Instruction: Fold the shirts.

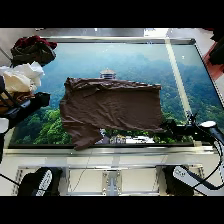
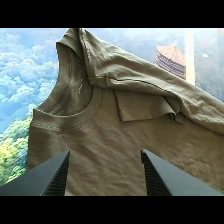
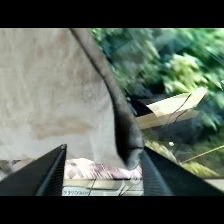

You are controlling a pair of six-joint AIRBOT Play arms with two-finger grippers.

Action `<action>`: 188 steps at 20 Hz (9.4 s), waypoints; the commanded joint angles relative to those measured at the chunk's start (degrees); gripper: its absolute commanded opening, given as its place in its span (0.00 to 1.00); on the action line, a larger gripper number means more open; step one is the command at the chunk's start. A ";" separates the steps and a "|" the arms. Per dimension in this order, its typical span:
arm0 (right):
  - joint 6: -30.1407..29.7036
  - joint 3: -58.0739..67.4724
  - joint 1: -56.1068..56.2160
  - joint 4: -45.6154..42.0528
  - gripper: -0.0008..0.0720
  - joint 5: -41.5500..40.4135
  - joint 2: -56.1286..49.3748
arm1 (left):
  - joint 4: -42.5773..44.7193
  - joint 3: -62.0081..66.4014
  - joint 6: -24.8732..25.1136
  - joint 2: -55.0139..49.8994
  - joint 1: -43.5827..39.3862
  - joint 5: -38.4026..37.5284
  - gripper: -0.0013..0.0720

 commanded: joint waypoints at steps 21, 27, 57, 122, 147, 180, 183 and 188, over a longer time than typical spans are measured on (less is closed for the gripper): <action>-14.73 4.79 0.09 22.75 0.05 5.75 -0.04 | -12.37 -11.23 -12.39 -20.46 1.51 -7.30 0.97; -15.80 4.79 0.09 26.91 0.05 8.28 0.44 | -13.66 -11.23 -11.96 -27.06 1.55 -4.70 0.97; -15.78 4.76 0.09 34.51 0.05 7.65 0.90 | -14.32 -6.34 -0.42 -28.04 14.78 -14.32 0.81; -3.50 43.93 18.60 -6.03 0.04 -11.15 -13.29 | 25.99 52.72 -5.66 -57.00 -13.88 -20.94 0.03; 1.07 29.70 18.58 -14.93 0.49 -4.57 -8.11 | 21.14 35.74 -2.99 -47.17 -13.86 -19.91 0.84; -7.72 4.63 4.72 1.70 0.64 5.90 17.53 | 6.23 -25.20 -35.52 0.83 -13.88 -16.02 0.84; -7.87 4.63 4.72 1.75 0.64 6.43 17.75 | 1.66 -25.20 -33.33 -1.64 -13.88 -10.08 0.61; -7.87 4.63 4.72 1.75 0.64 6.56 17.81 | 2.89 -25.22 -32.72 -1.68 -13.88 -11.15 0.37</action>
